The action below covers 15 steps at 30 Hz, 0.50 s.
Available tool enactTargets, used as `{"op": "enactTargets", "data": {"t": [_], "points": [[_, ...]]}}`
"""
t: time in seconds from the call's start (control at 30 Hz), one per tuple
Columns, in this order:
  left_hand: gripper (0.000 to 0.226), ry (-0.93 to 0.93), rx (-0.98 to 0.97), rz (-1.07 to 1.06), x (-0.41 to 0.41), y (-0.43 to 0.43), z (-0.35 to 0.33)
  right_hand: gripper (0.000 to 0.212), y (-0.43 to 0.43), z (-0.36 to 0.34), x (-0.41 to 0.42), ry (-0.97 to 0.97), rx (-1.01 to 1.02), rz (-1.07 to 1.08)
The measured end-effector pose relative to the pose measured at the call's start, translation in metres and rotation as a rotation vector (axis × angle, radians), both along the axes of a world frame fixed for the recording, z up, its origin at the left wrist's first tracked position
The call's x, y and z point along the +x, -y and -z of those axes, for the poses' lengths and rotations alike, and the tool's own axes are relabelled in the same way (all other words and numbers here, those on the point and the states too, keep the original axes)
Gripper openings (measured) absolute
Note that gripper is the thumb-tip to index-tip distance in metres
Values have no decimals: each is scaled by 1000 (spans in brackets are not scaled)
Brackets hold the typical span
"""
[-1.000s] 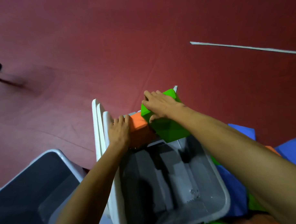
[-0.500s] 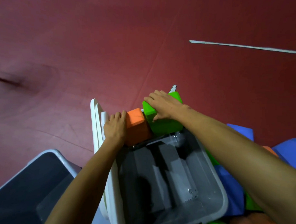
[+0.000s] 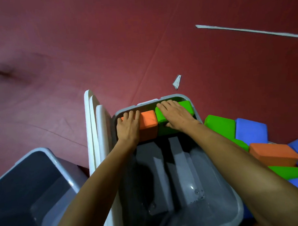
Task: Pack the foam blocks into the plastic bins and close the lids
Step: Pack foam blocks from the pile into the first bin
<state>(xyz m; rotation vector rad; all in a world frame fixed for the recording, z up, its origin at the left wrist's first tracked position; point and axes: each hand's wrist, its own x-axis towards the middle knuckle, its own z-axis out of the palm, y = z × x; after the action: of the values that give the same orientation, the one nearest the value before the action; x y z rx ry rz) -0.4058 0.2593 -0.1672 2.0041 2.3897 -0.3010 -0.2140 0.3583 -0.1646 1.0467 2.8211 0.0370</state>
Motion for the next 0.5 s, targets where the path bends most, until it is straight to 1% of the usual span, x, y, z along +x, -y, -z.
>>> {"op": "enactTargets", "data": {"t": [0.07,0.13,0.27,0.43,0.5], "points": [[72,13,-21,-41,-2,-3,11,101,-5,9,-6,7,7,-3],[73,11,-39,-64,-7,-3,24,101,-6,22,-12,18,-20,16],[76,2,-47,-47,-6,-2,48,100,-5,54,-15,36,-75,163],[63,39,-67,-94,-10,-13,61,99,-4,69,-23,-11,-158,296],[61,45,-58,-104,-14,-9,67,102,5,76,-24,8,-117,292]]}}
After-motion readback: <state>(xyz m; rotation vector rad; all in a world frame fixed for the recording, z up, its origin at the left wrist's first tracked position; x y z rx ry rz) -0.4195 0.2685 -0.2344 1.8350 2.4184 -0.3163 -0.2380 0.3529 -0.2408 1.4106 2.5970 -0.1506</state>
